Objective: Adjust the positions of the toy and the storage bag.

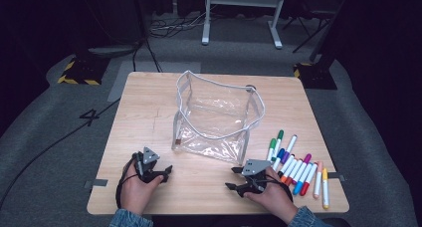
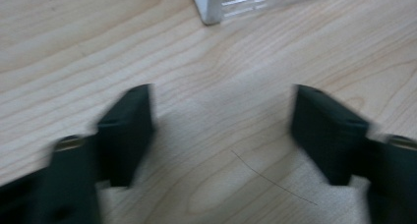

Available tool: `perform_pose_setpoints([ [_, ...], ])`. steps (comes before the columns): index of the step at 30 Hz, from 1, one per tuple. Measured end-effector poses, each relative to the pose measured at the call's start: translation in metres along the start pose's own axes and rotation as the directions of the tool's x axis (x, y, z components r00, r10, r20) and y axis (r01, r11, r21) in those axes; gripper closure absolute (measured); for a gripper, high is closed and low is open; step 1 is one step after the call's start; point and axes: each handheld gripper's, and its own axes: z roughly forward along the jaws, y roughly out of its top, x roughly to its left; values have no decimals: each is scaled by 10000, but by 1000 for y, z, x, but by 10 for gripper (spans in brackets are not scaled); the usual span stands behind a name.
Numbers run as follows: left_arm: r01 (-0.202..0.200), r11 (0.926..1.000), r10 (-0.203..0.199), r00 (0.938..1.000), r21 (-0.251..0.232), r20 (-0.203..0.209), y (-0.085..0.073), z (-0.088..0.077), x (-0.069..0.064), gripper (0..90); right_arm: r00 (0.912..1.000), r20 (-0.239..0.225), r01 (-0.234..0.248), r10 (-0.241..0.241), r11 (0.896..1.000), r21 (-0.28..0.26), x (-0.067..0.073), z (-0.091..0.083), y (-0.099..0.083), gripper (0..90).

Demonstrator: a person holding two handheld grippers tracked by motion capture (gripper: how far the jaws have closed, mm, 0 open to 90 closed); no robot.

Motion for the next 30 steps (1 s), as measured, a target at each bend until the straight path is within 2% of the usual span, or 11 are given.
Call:
perform_pose_setpoints([
  [2,406,9992,-407,9991,63,96,2,-2,2,370,9999,6,-116,116,9998,177,1,-4,1,500],
  [3,406,9992,-407,9991,63,96,2,-2,2,401,9995,1,-304,304,9994,162,1,-7,1,513],
  [4,824,9965,-819,9960,-119,346,4,-4,3,425,9980,-85,-622,621,9979,-174,1,-11,2,523],
  [5,825,9964,-818,9959,-185,389,6,-6,4,426,9968,-114,-792,789,9964,-298,1,-14,4,527],
  [10,378,9984,-359,9984,-416,442,15,-16,5,420,9942,285,-1019,1040,9926,-665,-3,-37,10,552],
  [16,-32,9956,106,9969,-940,781,36,-26,5,394,9827,802,-1605,1669,9838,-803,-13,-61,16,563],
  [20,-232,9908,345,9959,-1332,834,52,-23,5,367,9691,1444,-1832,2000,9756,-1214,-22,-76,24,530],
  [23,-209,9885,329,9964,-1499,783,61,-13,8,365,9633,1732,-1831,2051,9738,-1345,-27,-76,31,527],
  [27,-335,9834,529,9930,-1782,1057,72,-1,7,475,9644,1874,-1638,1865,9779,-1302,-31,-63,40,551],
  [29,-500,9857,677,9920,-1609,1067,76,2,4,686,9655,1934,-1511,1746,9799,-1301,-33,-57,44,601],
  [30,-830,9851,950,9927,-1509,739,77,2,4,751,9656,1976,-1461,1687,9815,-1238,-34,-55,45,639],
])
